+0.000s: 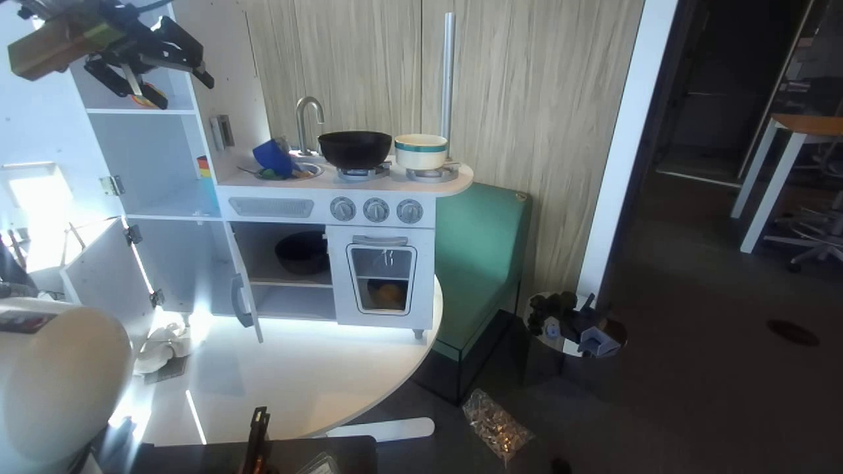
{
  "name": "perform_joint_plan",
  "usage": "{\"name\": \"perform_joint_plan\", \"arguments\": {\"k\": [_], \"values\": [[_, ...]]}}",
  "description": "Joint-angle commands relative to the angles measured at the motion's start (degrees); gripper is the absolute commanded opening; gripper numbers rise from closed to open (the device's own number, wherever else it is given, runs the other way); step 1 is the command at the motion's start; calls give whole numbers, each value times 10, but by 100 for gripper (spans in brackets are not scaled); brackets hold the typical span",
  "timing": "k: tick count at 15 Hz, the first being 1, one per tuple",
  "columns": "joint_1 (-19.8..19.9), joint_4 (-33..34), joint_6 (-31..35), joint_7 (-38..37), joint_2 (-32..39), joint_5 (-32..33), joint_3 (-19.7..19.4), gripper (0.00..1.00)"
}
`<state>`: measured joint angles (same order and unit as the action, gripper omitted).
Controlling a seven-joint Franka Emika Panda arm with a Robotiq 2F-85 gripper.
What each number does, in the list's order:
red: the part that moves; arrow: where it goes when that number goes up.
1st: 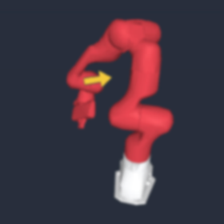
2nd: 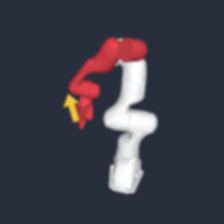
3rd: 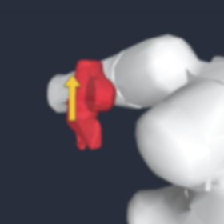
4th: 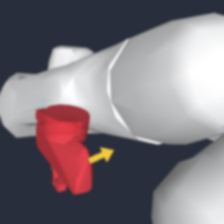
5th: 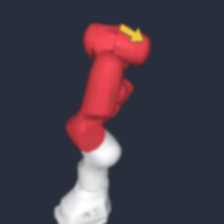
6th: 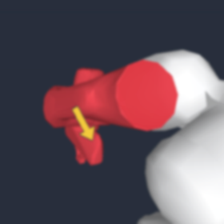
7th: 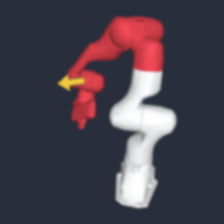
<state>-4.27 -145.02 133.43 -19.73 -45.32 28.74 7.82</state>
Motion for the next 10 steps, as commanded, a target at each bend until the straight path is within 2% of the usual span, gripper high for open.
{"name": "perform_joint_plan", "arguments": {"k": [1, 5, 10], "values": [[46, 0, 67, 39, 32, -26, -21, 100], [87, 37, 99, 44, 116, -43, -23, 100], [113, 119, 122, 62, 232, -32, -16, 100]]}}
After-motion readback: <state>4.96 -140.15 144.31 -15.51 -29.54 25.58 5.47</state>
